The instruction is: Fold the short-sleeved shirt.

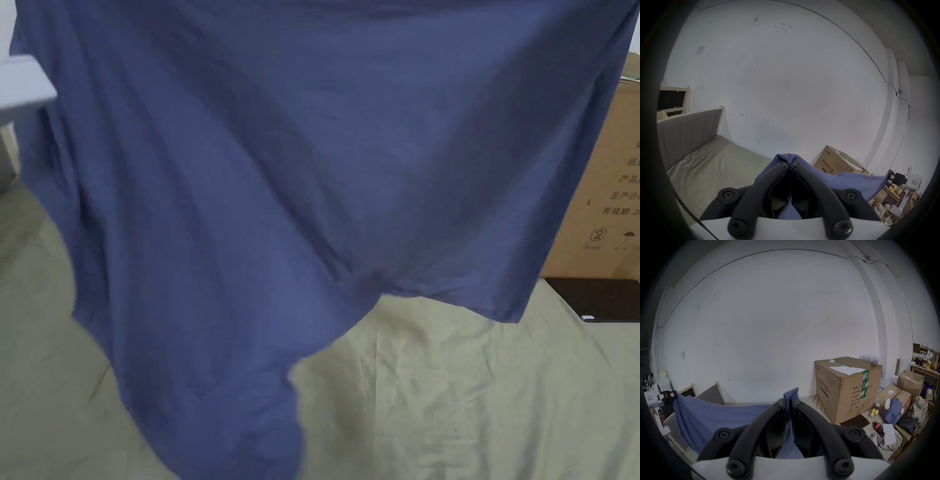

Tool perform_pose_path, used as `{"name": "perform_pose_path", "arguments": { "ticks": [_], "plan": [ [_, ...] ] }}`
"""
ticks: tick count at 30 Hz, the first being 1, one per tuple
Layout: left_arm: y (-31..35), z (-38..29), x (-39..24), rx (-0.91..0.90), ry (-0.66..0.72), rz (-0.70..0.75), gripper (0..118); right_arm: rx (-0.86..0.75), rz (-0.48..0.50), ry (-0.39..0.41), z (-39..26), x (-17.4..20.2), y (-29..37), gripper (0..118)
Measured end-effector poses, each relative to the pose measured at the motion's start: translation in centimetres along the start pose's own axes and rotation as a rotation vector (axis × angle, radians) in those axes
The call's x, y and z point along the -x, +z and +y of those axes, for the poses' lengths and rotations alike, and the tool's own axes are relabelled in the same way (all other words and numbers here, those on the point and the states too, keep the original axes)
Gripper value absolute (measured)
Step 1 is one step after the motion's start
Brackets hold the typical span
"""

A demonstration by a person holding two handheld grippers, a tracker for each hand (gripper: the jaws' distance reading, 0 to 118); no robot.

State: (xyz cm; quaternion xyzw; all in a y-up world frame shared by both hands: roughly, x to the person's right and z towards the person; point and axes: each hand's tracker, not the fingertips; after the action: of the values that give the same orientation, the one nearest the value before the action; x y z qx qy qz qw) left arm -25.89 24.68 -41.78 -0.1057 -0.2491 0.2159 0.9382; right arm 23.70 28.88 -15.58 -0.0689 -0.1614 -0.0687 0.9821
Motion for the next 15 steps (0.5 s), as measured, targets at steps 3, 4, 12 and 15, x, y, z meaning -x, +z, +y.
{"name": "perform_pose_path", "arguments": {
  "ticks": [3, 4, 12, 15],
  "plan": [
    [-2.2, 1.5, -1.3, -0.013, -0.015, 0.065, 0, 0.003, -0.041, 0.044, 1.0, 1.2, -1.7, 4],
    [-3.1, 1.9, -1.6, -0.009, -0.046, 0.103, 0, 0.008, -0.042, 0.042, 1.3, 1.6, -2.4, 4],
    [-11.6, 4.3, -3.4, 0.023, -0.22, 0.29, 0, 0.062, -0.133, 0.131, 2.2, 4.9, -10.4, 4],
    [-15.7, 4.7, -4.2, 0.013, -0.349, 0.382, 0, 0.061, -0.152, 0.156, 2.8, 5.9, -13.8, 4]
  ]
}}
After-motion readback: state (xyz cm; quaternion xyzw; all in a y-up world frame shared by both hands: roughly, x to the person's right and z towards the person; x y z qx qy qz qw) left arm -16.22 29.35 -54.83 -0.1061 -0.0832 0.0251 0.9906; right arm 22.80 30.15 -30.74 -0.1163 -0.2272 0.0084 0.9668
